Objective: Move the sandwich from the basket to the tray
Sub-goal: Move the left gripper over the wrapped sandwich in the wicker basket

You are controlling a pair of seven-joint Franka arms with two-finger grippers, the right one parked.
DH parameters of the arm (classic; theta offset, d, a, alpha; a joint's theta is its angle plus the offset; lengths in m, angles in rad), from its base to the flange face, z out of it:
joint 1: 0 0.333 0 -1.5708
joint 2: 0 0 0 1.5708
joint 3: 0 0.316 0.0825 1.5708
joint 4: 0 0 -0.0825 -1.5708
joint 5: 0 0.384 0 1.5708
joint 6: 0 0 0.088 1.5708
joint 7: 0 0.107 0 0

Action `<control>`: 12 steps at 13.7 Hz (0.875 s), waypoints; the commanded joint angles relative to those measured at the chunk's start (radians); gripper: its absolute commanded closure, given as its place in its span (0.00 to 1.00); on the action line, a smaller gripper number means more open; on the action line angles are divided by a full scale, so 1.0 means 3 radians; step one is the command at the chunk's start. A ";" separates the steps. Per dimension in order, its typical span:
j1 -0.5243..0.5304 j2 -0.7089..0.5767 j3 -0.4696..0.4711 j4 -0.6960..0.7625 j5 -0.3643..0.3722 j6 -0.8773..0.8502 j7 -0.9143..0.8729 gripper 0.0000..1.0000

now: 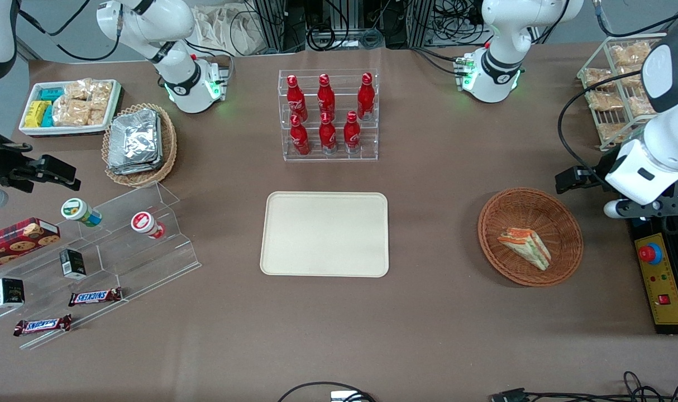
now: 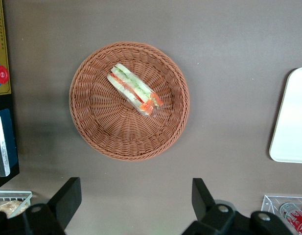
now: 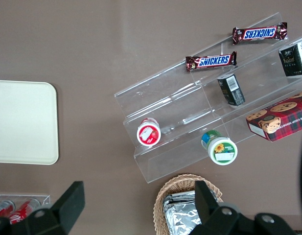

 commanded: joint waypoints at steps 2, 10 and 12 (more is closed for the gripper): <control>0.0024 0.0107 -0.0004 0.0089 0.0003 0.0020 0.0047 0.00; 0.0152 0.0404 0.0001 -0.0242 0.0013 0.0505 -0.0733 0.00; 0.0152 0.0470 0.0001 -0.0446 0.0013 0.0786 -0.1152 0.00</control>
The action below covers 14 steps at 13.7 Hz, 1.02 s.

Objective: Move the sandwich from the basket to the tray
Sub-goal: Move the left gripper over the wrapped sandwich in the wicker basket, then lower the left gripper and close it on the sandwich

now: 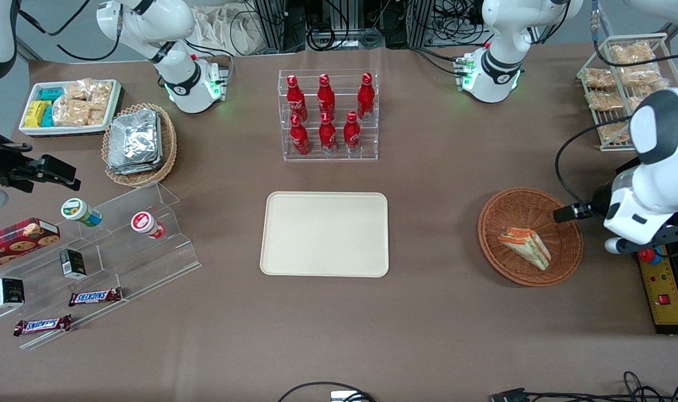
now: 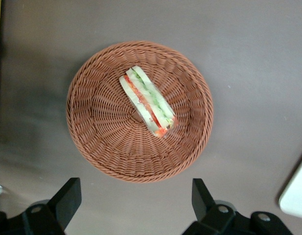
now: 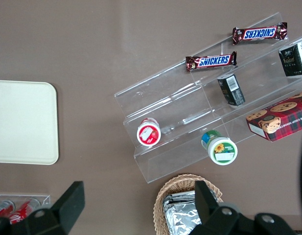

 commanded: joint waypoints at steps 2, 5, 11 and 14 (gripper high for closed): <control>0.0015 0.0105 -0.0026 -0.0394 0.0015 0.0546 -0.0720 0.00; 0.0015 0.0146 -0.0026 -0.0751 0.0015 0.1094 -0.0890 0.00; 0.0015 0.0319 -0.0026 -0.0983 0.0005 0.1595 -0.1089 0.00; 0.0010 0.0437 -0.0032 -0.0983 -0.0005 0.1724 -0.1232 0.00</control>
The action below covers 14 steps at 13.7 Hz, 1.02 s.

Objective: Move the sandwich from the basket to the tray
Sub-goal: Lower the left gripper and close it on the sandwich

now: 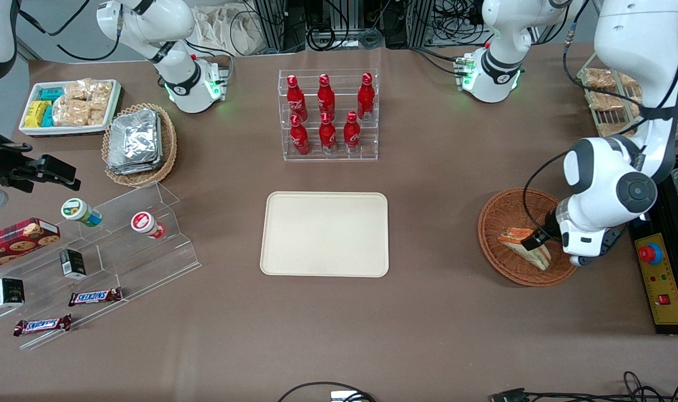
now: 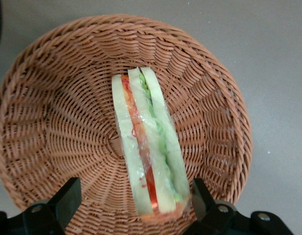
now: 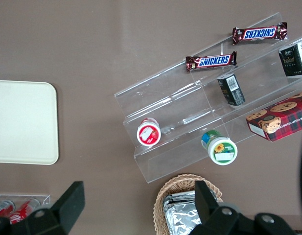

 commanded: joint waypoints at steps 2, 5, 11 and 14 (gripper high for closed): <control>0.0010 0.0103 -0.0026 -0.0003 -0.0014 0.0132 -0.0165 0.00; -0.0005 0.0200 -0.0026 0.0012 -0.0009 0.0162 -0.0308 0.15; -0.0010 0.0159 -0.0031 0.0094 0.0007 0.0091 -0.0268 1.00; -0.0010 0.0098 -0.0031 0.0329 0.0022 -0.0265 -0.0226 1.00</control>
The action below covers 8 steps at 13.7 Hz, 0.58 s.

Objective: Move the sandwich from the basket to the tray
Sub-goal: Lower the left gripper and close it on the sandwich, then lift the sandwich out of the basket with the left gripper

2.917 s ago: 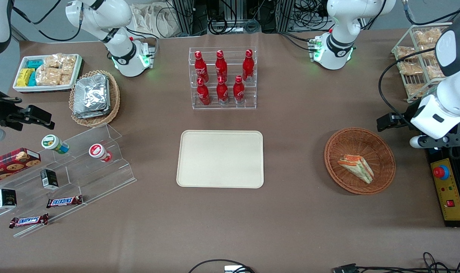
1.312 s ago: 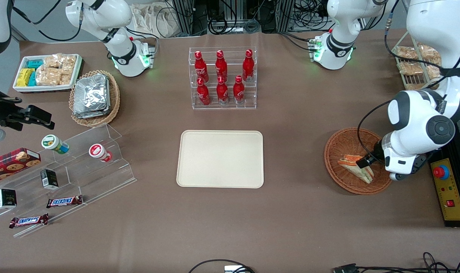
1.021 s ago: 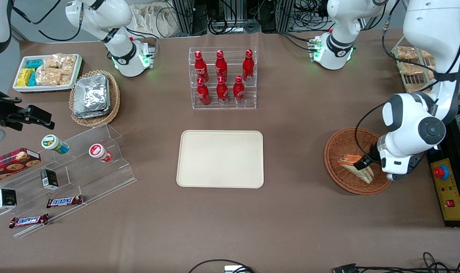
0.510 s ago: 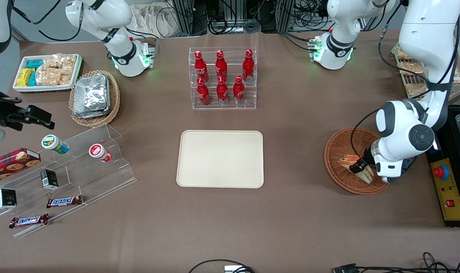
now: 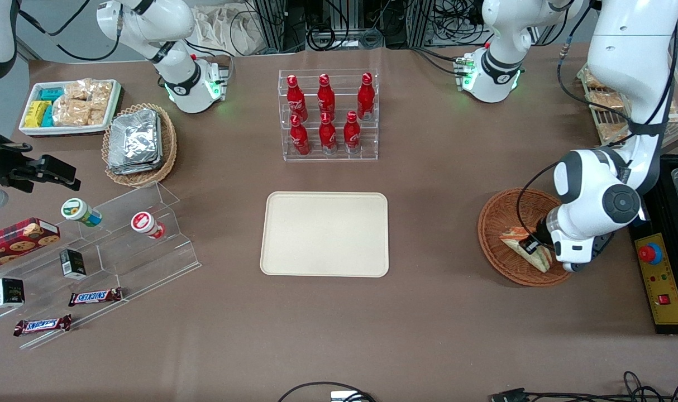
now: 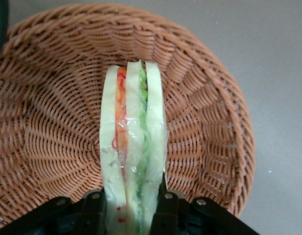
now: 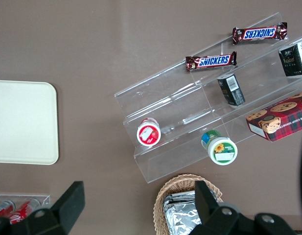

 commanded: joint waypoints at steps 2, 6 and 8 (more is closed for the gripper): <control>-0.0004 -0.0135 -0.0033 0.0517 0.0051 -0.0806 0.0159 1.00; -0.0309 -0.0104 -0.0044 0.1483 0.0046 -0.1901 0.0288 1.00; -0.0559 -0.0064 -0.0044 0.1817 0.0035 -0.2142 0.0288 1.00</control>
